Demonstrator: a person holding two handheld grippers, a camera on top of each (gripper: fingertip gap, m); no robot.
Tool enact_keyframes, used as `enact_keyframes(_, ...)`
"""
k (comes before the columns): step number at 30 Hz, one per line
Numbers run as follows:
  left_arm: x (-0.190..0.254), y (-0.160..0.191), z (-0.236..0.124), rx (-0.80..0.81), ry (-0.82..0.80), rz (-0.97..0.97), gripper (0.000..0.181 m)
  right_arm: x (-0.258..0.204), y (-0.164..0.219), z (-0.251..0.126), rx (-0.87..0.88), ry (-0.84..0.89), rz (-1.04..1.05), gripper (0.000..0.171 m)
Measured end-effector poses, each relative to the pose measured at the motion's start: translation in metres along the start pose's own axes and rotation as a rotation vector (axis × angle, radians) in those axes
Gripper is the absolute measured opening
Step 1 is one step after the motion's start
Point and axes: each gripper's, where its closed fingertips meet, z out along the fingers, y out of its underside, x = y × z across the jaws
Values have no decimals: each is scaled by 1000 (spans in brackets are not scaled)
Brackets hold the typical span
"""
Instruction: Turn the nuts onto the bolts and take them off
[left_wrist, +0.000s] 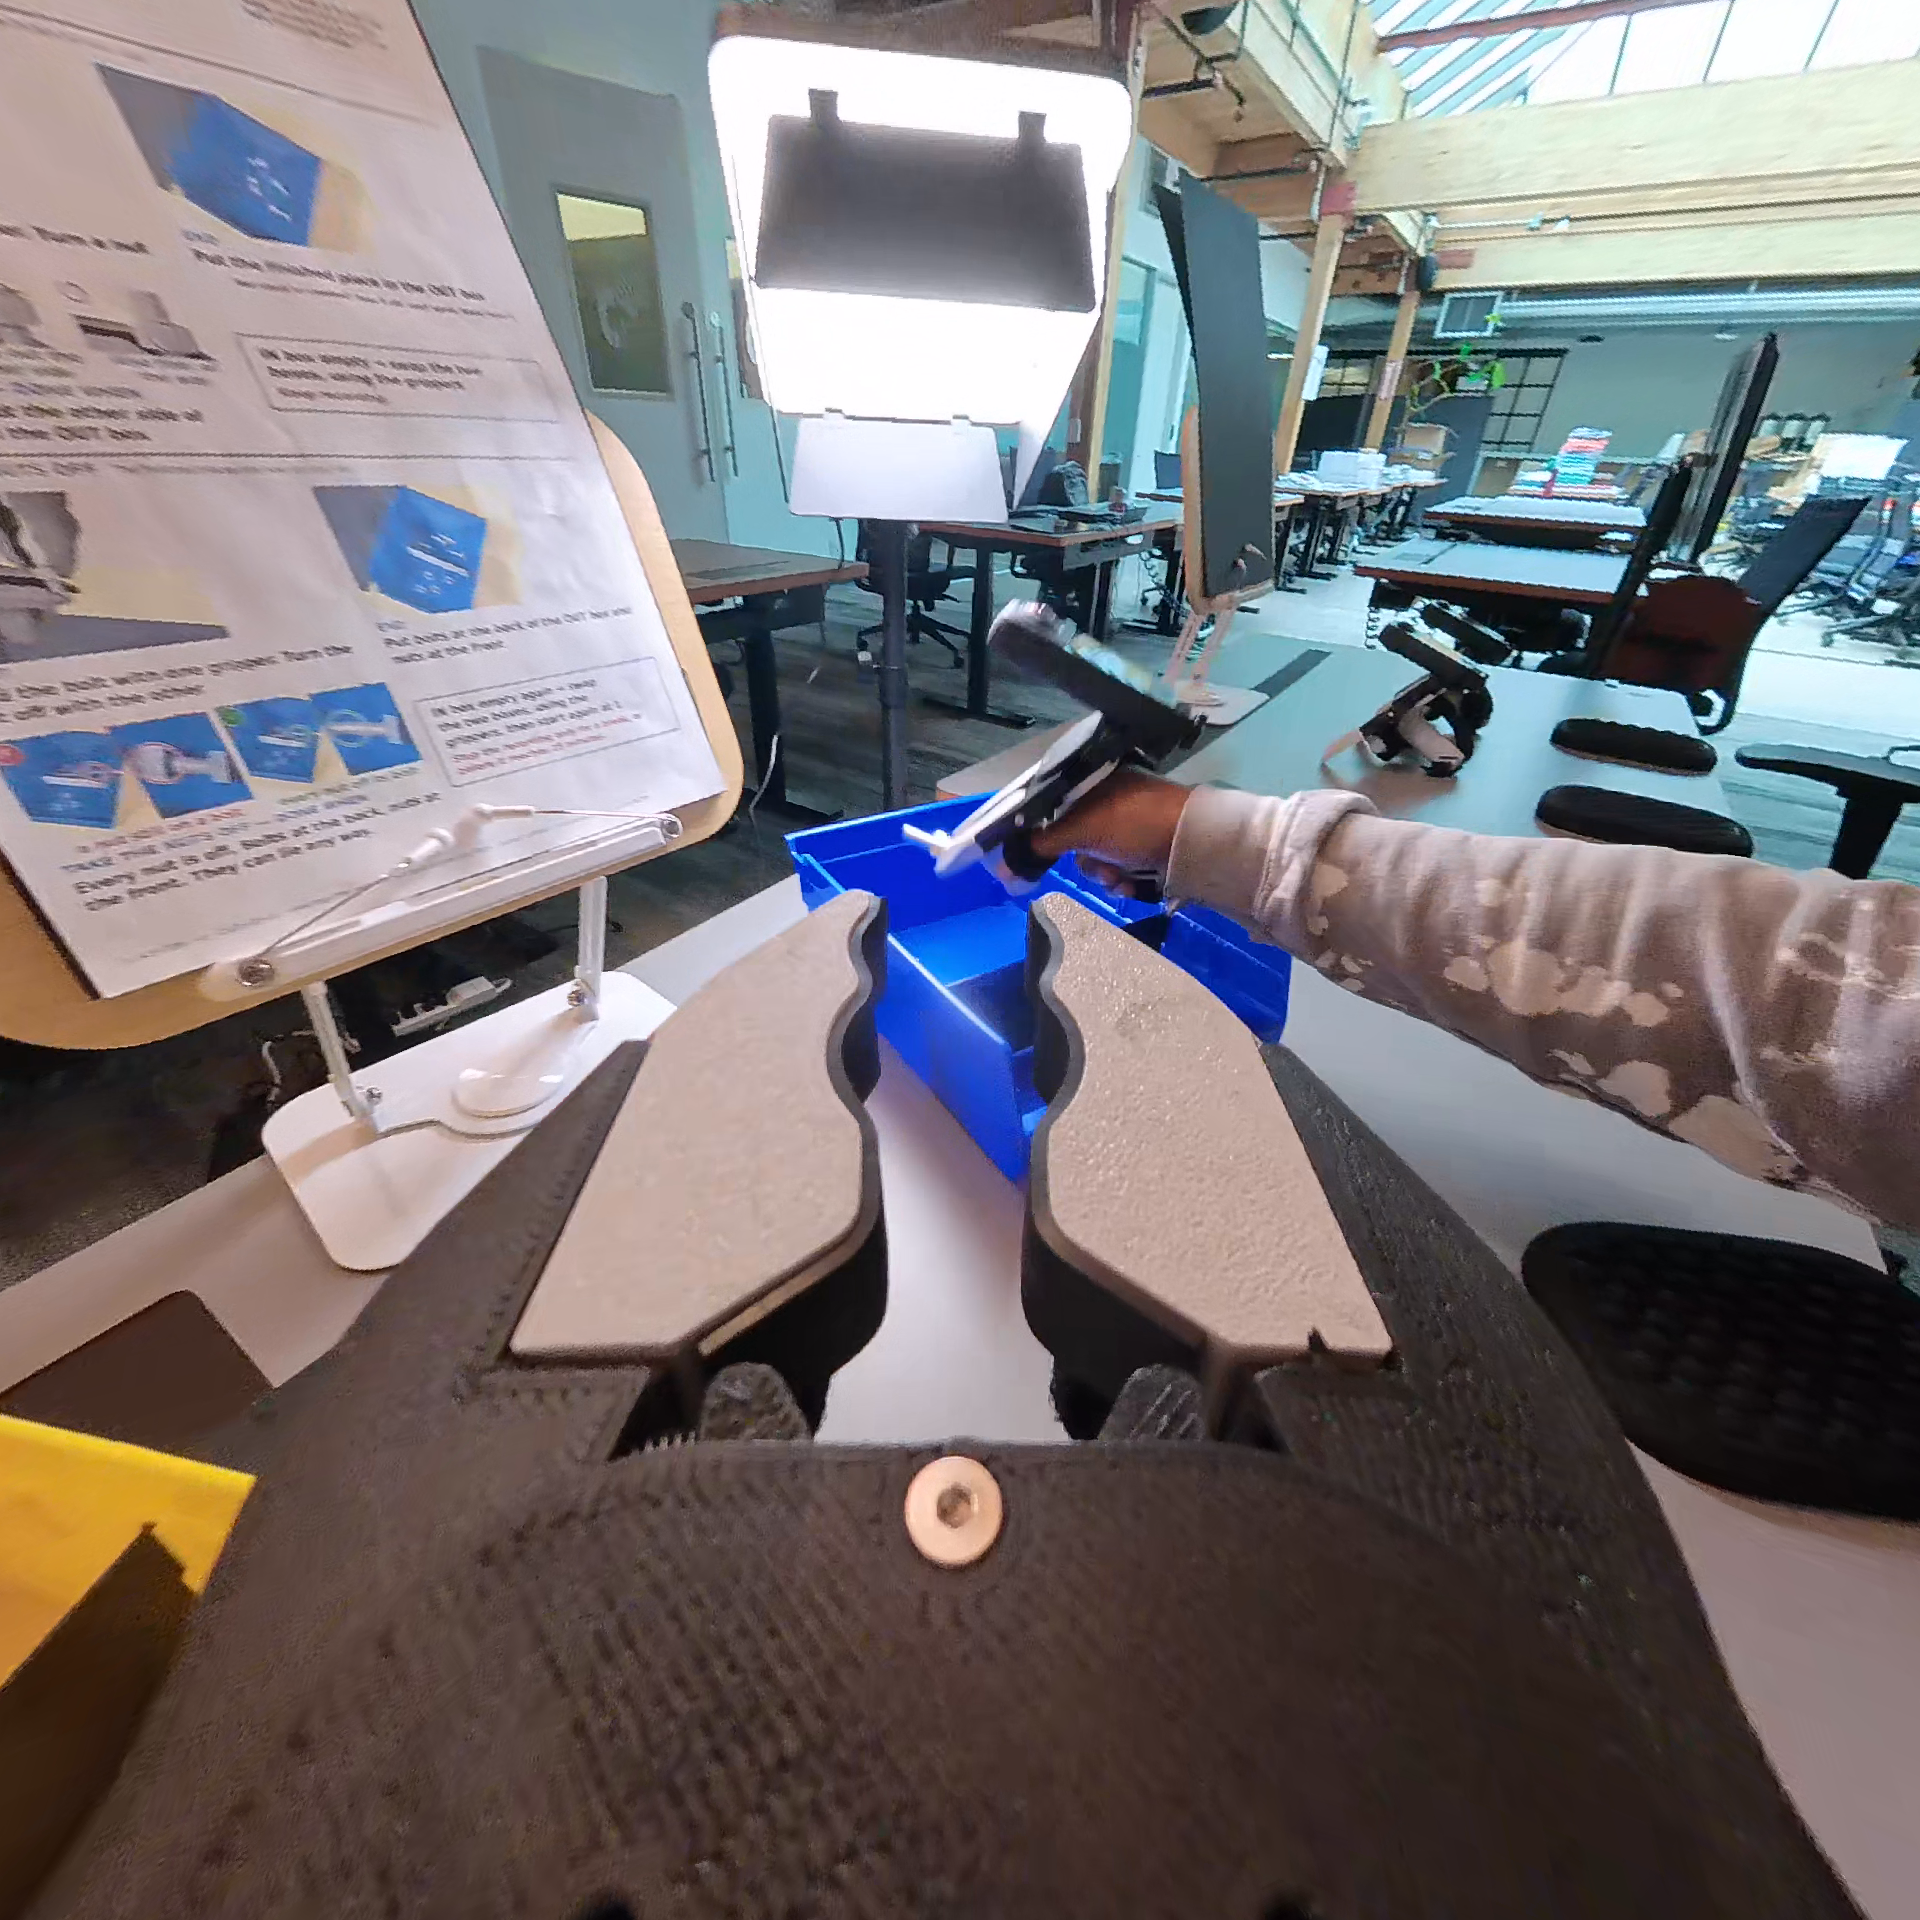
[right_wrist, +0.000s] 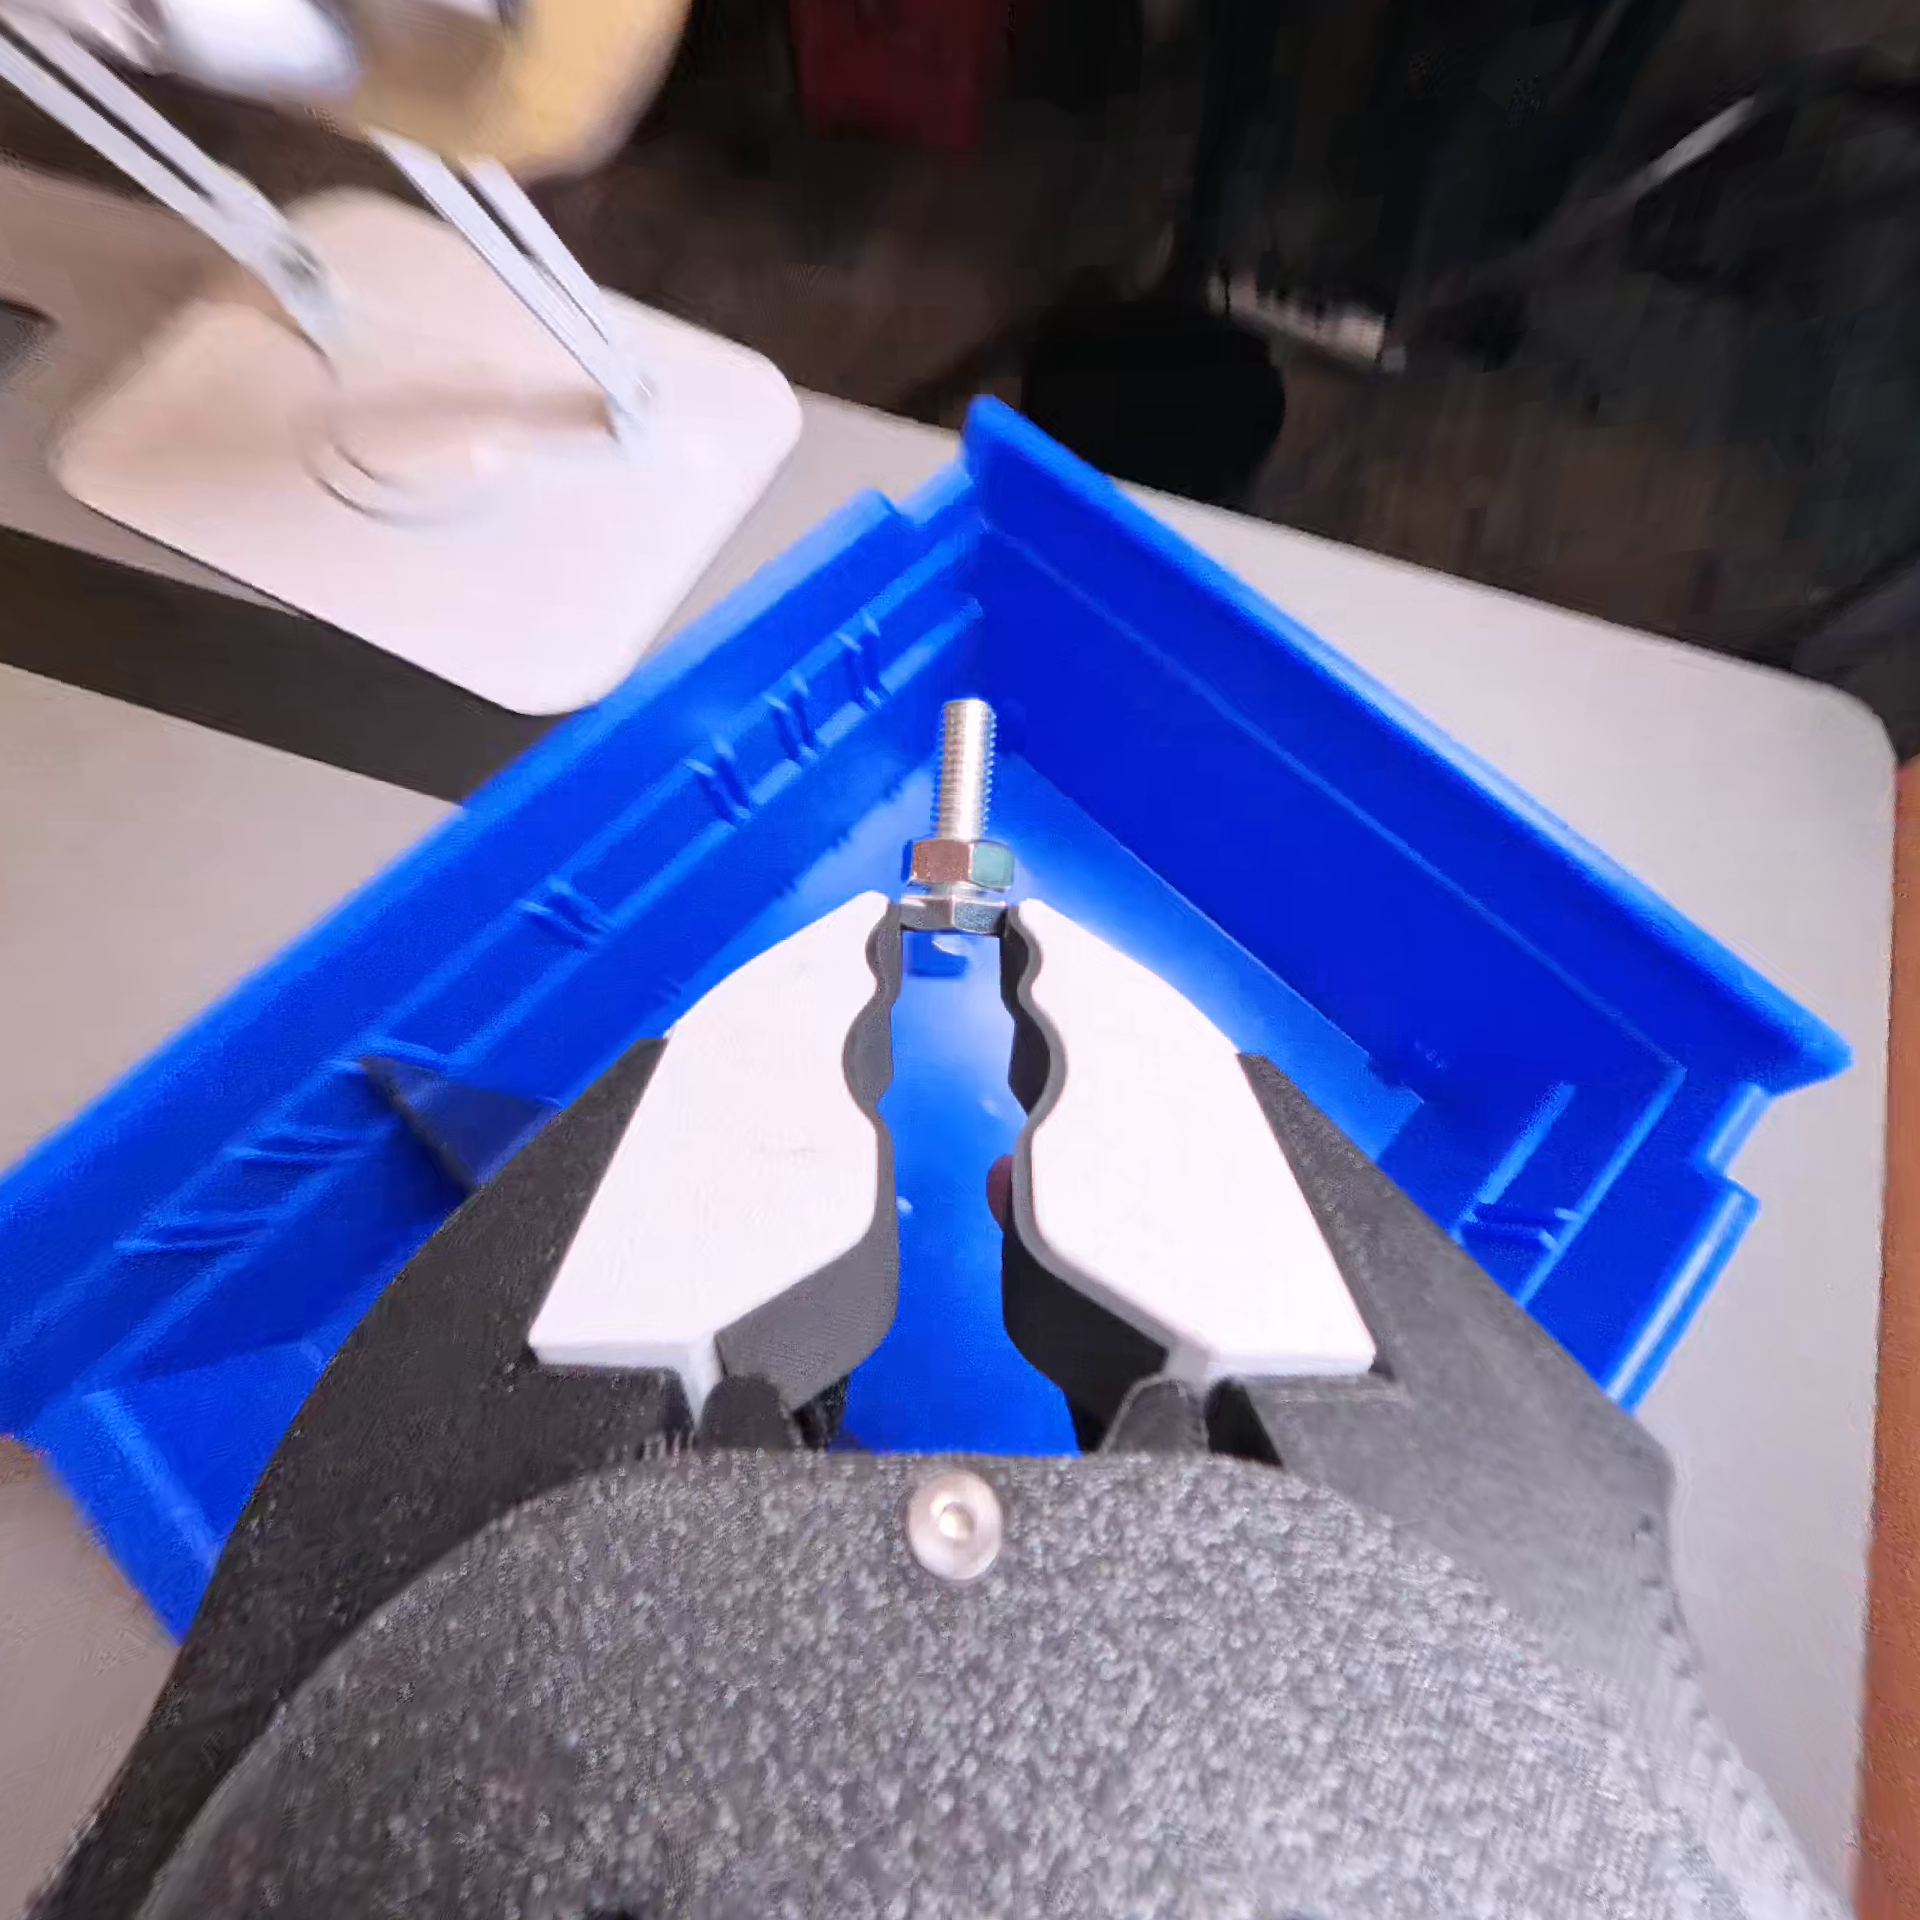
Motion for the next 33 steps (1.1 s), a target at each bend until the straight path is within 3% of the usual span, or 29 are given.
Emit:
enact_keyframes(3, -7, -7, -8, 21, -22, 6, 25, 22, 31, 29, -202, 61, -15, 18)
enact_keyframes(8, -26, -11, -19, 30, -96, 26, 25, 29, 59, 57, -369, 88, 11, 18)
enact_keyframes(13, -38, -10, -23, 35, -116, -1, 24, 31, 69, 65, -420, 97, 46, 18)
enact_keyframes(16, -41, -10, -25, 31, -132, 5, 24, 29, 57, 56, -360, 75, 44, 23)
enact_keyframes(21, -51, -11, -33, 21, -181, 18, 24, 4, 0, 4, -83, -27, 8, 28)
enact_keyframes(25, -75, -5, -48, -27, -271, 19, 26, -62, -42, -80, 265, -213, -33, 28)
enact_keyframes(29, -114, 23, -67, -164, -389, -5, 27, -134, -17, -149, 449, -354, -88, 28)
enact_keyframes(33, -160, 69, -85, -354, -533, -41, 32, -200, 47, -171, 471, -503, -94, 27)
